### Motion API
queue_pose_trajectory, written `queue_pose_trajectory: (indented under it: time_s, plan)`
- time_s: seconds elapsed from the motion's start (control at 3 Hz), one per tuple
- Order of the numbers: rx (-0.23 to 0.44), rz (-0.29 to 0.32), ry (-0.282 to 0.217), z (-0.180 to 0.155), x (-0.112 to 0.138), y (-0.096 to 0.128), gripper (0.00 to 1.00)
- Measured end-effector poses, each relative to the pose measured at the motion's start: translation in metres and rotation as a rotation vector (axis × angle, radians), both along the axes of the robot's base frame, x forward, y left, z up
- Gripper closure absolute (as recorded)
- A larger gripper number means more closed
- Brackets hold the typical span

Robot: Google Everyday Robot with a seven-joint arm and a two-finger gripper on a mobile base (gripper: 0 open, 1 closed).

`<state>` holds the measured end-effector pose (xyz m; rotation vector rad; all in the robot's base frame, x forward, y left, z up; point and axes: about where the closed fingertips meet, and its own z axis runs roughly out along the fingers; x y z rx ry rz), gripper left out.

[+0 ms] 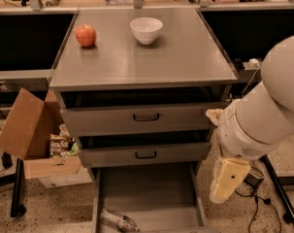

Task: Pick water bottle from bottom drawer and place on counter

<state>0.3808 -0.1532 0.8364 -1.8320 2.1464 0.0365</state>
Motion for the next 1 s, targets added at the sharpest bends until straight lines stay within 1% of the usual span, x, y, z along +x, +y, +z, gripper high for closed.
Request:
queue_pose_trajectory:
  time_s: [0.33, 0.67, 1.0]
  plan:
    - [-0.034, 0.009, 0.020, -0.026, 0.003, 0.007, 0.00]
    - [-0.033, 0.024, 0.072, -0.101, 0.005, 0.018, 0.00]
    - [0.013, 0.048, 0.104, -0.168, 0.002, 0.035, 0.00]
